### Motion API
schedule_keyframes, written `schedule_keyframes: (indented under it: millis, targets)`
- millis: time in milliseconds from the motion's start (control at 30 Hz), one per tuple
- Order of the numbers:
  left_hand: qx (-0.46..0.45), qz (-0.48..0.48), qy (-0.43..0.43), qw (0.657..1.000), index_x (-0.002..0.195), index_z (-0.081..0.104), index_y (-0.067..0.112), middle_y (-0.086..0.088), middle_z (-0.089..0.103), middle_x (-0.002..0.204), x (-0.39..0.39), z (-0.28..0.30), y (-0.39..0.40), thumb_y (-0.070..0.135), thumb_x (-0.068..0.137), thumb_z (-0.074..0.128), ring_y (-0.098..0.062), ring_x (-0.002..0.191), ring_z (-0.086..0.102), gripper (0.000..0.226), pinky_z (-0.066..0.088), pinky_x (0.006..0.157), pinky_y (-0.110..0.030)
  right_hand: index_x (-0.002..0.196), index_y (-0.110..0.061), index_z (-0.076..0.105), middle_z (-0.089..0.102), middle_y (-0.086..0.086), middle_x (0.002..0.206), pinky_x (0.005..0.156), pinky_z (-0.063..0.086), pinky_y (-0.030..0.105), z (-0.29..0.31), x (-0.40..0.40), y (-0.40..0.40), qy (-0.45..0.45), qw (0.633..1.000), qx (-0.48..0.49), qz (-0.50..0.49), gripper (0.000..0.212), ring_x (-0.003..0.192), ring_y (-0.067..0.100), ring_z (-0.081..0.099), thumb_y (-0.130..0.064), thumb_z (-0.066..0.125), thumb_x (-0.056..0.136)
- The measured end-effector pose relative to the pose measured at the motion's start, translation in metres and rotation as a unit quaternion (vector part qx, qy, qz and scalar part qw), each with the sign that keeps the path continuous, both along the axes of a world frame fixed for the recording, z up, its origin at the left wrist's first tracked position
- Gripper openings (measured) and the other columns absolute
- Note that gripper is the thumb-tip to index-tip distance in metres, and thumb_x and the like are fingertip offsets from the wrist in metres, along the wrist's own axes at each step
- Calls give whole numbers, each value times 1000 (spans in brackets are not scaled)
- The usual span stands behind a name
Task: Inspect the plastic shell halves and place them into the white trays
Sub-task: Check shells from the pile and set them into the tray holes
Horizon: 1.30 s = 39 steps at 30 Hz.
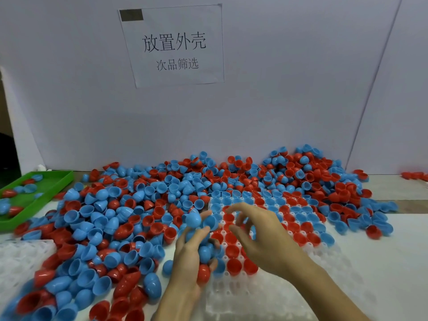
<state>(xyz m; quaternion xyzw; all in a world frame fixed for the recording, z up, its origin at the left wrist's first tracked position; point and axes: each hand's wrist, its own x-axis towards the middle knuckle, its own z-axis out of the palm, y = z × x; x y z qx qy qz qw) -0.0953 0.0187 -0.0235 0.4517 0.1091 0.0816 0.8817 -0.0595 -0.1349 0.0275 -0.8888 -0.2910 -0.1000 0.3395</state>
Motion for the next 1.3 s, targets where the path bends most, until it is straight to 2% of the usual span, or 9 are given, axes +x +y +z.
schedule_keyframes:
  millis: [167,300,433,533,700,800,1033,1167,1300]
  targets:
    - [63,-26,-15,998,94,77,33,-11,63,72,-2,2,-5,12,91,64,-14,53,58,25,38,36,-24,101,-38,63,64,-11,87,68,52,12,5,0,21,64,995,78,25,19,81,2,63,-21,67,93]
    - [90,-7,-16,996,111,71,43,-9,73,87,-2,-1,-3,12,94,61,-14,62,62,37,44,43,-21,98,-37,63,65,-12,87,57,50,10,-1,5,22,96,991,85,-32,23,75,-1,64,-15,67,91]
    - [77,9,7,997,85,75,36,-11,67,73,0,-3,0,15,93,65,-14,50,57,25,40,36,-25,92,-33,64,67,-9,80,55,52,13,-6,7,21,99,988,99,-59,20,68,-1,65,-13,67,90]
    - [78,2,-3,997,86,76,32,-13,64,68,0,-1,0,22,86,71,-16,47,51,11,37,35,-24,94,-38,59,68,-5,82,55,54,17,-6,6,18,93,990,99,-32,28,62,5,66,-12,68,91]
    - [86,-26,-6,996,97,77,34,-11,66,70,-2,0,-1,19,93,65,-17,49,54,20,38,36,-24,115,-22,69,69,-8,83,65,57,19,-3,6,13,56,997,-40,16,23,67,5,66,-14,63,95]
    - [76,-22,-12,997,106,76,26,-12,69,84,-2,1,0,14,96,62,-16,55,56,21,36,34,-22,115,-18,70,66,-16,83,61,52,9,8,10,-3,64,995,-69,-11,21,68,-4,65,-16,62,96]
    - [-21,-14,2,1000,77,69,16,-9,65,76,-2,7,3,34,82,67,-14,57,59,19,34,31,-20,109,-28,74,68,-13,101,72,54,16,-1,9,-43,109,952,-277,-66,20,83,3,64,-27,71,90]
    - [-58,-39,4,998,72,59,16,-7,60,73,-5,10,2,47,86,62,-15,58,58,34,32,30,-20,117,-24,72,72,-8,108,68,53,14,-20,4,-38,123,950,-280,-67,25,85,7,67,-22,67,93]
    - [-99,-76,-11,992,78,57,12,-9,58,78,-9,11,3,50,83,59,-18,62,55,39,32,33,-19,127,-29,64,66,-7,126,88,56,24,-6,7,-38,91,963,-245,-68,30,102,8,66,-23,59,98]
